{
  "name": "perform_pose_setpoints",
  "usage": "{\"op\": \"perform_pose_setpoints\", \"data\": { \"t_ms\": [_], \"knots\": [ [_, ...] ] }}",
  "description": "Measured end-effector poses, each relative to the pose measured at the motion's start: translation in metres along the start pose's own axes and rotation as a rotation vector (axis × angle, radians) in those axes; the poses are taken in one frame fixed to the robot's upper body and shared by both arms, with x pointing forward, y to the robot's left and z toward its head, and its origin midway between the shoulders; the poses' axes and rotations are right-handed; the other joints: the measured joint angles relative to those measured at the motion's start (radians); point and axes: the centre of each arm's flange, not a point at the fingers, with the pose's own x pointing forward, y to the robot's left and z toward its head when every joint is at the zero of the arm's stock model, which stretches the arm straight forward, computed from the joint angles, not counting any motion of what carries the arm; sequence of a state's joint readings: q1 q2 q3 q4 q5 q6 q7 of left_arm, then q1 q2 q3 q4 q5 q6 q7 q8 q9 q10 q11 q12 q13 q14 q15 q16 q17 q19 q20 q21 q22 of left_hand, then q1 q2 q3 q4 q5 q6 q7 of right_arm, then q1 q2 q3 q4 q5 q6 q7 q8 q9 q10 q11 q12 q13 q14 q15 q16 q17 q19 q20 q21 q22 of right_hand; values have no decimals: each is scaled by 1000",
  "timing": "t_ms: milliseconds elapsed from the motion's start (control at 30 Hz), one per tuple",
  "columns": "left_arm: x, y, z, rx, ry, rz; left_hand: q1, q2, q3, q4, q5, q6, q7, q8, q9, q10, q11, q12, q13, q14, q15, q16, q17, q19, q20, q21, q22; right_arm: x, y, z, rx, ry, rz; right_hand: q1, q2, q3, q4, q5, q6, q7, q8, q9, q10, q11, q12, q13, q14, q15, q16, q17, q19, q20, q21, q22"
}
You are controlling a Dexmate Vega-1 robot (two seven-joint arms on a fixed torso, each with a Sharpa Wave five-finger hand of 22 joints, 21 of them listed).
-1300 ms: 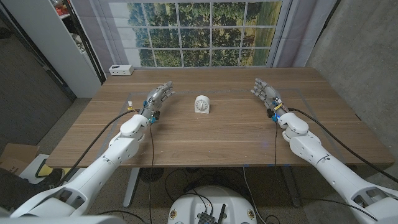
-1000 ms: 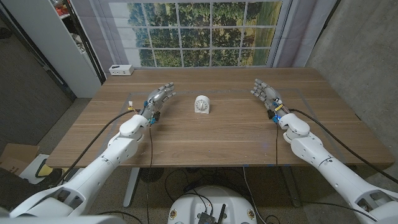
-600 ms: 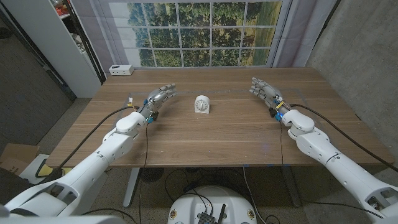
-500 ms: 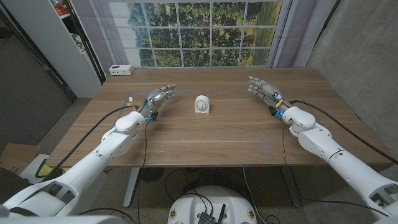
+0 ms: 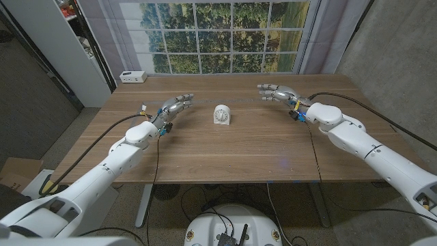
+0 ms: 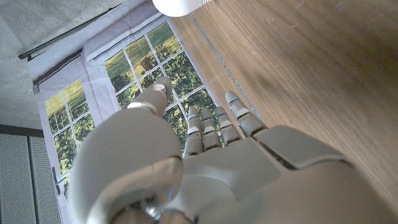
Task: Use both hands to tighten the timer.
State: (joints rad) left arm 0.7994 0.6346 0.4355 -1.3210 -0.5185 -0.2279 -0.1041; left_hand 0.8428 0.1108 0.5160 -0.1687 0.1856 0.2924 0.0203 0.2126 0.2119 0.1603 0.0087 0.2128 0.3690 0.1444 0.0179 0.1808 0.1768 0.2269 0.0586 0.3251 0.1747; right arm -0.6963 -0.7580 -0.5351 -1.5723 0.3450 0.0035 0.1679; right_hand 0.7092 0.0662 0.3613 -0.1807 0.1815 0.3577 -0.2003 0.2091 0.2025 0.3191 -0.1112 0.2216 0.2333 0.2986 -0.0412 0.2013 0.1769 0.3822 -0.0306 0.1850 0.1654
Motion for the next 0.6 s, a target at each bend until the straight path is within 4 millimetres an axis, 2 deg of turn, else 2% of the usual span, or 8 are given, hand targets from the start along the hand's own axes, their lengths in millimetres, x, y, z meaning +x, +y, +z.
{"op": "perform_pose_setpoints", "data": {
  "t_ms": [100,133,333,600],
  "knots": [
    [0,0,1,6,-1,0,0,0,0,0,0,0,0,0,0,0,0,0,0,0,0,0,0,0,0,-4,1,3,3,1,-42,23,22,14,-5,-2,2,-1,2,-6,0,0,-2,-2,0,2,0,0,0,3,0,0,0,0],
    [-1,-1,1,12,2,1,0,0,0,0,0,8,0,0,0,0,0,0,0,0,0,0,0,0,0,-4,4,8,6,8,-68,22,40,15,-6,-3,3,-1,1,-5,0,0,-6,-5,0,2,0,0,0,3,-4,4,0,0],
    [-3,-1,1,21,4,2,0,0,-3,3,0,11,0,0,0,0,0,7,0,0,0,0,0,0,0,-4,5,20,16,16,-155,50,88,33,-16,-4,4,-4,-7,25,0,0,-7,-7,0,6,-7,0,-2,3,-9,9,0,0],
    [-6,-4,-1,21,5,9,4,4,-11,3,0,16,5,0,0,0,0,7,5,0,0,0,0,0,0,-7,5,34,30,25,-233,67,129,44,-19,-8,9,-4,-11,30,-5,-2,-12,-12,-4,7,-18,0,-8,3,-14,14,0,0]
  ]
}}
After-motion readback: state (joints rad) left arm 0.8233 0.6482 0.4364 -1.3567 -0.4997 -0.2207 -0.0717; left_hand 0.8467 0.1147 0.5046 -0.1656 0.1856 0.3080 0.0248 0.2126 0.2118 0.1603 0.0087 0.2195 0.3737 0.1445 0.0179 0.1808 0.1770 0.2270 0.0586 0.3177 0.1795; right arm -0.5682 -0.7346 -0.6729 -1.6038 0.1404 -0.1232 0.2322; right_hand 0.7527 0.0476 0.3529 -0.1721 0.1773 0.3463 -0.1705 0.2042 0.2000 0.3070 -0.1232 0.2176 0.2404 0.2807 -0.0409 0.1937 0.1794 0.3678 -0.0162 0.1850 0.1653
